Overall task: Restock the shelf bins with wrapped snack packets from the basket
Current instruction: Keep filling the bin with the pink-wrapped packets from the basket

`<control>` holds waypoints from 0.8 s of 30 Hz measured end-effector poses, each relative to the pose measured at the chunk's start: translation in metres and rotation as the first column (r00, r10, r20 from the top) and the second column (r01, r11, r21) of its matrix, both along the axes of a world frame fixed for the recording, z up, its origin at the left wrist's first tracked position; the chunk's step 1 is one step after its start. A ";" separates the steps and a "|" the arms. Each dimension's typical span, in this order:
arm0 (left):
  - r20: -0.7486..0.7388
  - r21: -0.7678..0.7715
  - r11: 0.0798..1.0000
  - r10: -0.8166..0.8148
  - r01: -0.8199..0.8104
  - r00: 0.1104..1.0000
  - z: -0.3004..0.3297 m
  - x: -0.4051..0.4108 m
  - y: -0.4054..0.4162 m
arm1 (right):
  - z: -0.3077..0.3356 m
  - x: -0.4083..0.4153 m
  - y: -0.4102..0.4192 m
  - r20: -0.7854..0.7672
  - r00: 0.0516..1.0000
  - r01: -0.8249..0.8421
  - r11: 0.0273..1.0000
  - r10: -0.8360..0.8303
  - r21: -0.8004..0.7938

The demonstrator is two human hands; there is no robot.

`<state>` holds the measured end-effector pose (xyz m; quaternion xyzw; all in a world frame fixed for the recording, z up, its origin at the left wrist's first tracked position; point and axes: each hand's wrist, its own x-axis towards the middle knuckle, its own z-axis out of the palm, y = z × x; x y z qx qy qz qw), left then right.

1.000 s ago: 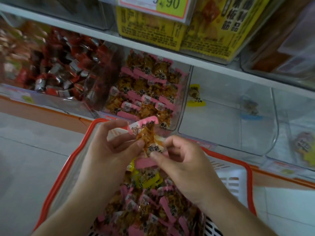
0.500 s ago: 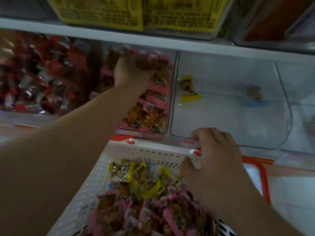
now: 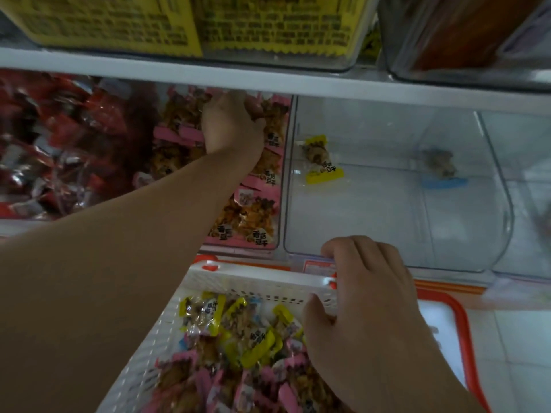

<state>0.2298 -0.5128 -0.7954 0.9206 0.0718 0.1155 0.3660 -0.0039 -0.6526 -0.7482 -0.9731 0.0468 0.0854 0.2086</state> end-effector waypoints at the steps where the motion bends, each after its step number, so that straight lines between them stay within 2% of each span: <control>1: 0.010 -0.021 1.000 0.013 -0.013 1.000 0.002 0.000 0.000 | 0.002 0.001 0.001 -0.046 0.999 -0.010 1.000 0.010 0.001; 3: -0.003 -0.039 0.999 0.028 -0.028 1.000 0.002 -0.001 0.003 | 0.005 0.003 -0.001 -0.105 0.994 -0.021 1.000 0.021 0.003; 7: 0.007 -0.072 0.996 -0.049 0.050 0.999 0.019 -0.032 0.018 | 0.003 0.003 -0.010 -0.062 0.998 -0.023 0.998 0.026 0.056; 10: 0.000 -0.052 0.993 -0.103 0.103 0.995 0.039 -0.070 0.041 | 0.009 0.005 -0.019 -0.040 0.997 0.071 0.983 -0.065 0.172; 13: -0.053 -0.080 0.994 -0.081 0.076 0.995 0.056 -0.130 0.063 | 0.021 0.000 -0.026 0.057 0.986 0.132 0.940 -0.157 0.315; 16: -0.146 -0.039 0.999 0.009 -0.015 0.989 0.064 -0.196 0.088 | 0.030 -0.012 -0.027 0.093 0.984 0.103 0.911 -0.152 0.399; 18: -0.180 0.025 0.999 0.043 -0.039 0.983 0.061 -0.233 0.107 | 0.021 -0.017 -0.026 0.010 0.996 0.080 0.943 -0.088 0.323; 21: -0.240 0.189 0.982 0.070 -0.024 0.968 0.053 -0.282 0.133 | -0.013 -0.027 -0.024 -0.301 0.954 0.024 0.998 -0.004 0.063; 23: -0.351 0.258 0.966 0.082 0.012 0.933 0.046 -0.305 0.147 | -0.036 -0.037 -0.021 -0.435 0.900 -0.020 1.000 0.026 0.017; 24: -0.417 0.226 0.974 0.080 0.018 0.906 0.043 -0.313 0.151 | -0.050 -0.042 -0.021 -0.461 0.886 -0.028 0.999 0.041 0.035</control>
